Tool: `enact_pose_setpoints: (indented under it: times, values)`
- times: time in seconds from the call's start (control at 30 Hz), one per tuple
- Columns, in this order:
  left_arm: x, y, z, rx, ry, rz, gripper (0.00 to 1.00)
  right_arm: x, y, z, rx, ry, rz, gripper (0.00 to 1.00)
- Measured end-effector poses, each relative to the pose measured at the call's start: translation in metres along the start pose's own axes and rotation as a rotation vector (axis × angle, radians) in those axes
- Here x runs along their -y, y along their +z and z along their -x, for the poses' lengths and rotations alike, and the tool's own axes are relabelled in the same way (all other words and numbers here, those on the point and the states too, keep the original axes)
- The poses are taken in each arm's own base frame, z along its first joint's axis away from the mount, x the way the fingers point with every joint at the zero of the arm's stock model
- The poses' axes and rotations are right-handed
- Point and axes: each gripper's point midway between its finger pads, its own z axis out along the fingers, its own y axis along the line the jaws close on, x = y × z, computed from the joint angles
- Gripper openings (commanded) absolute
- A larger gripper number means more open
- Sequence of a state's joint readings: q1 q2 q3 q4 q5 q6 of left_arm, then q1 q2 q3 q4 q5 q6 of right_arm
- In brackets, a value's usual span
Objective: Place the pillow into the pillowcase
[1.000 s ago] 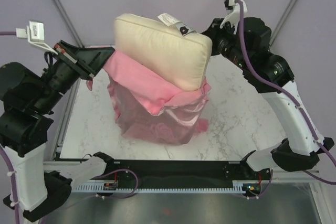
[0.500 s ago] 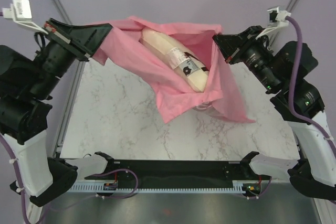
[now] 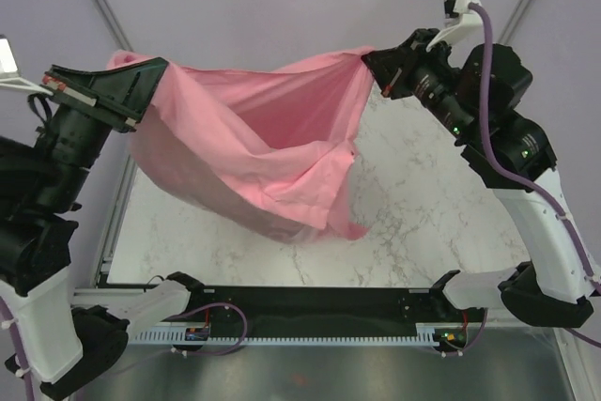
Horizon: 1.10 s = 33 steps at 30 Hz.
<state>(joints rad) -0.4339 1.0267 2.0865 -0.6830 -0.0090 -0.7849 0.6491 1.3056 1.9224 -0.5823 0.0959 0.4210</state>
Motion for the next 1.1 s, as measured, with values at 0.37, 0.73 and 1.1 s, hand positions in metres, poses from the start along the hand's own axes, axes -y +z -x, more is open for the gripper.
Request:
enact_pose_setpoints:
  times: [0.37, 0.73, 1.1]
  values:
    - [-0.069, 0.093, -0.097, -0.273, -0.026, 0.133, 0.02, 0.023, -0.041, 0.087, 0.258, -0.089, -0.182, 0.00]
    - [-0.095, 0.064, -0.121, -0.350, -0.030, 0.216, 0.02, 0.027, -0.053, 0.055, 0.183, -0.111, -0.139, 0.00]
    - [-0.016, -0.058, -0.050, -0.138, -0.062, -0.047, 0.02, -0.012, -0.116, 0.048, 0.140, -0.089, 0.099, 0.00]
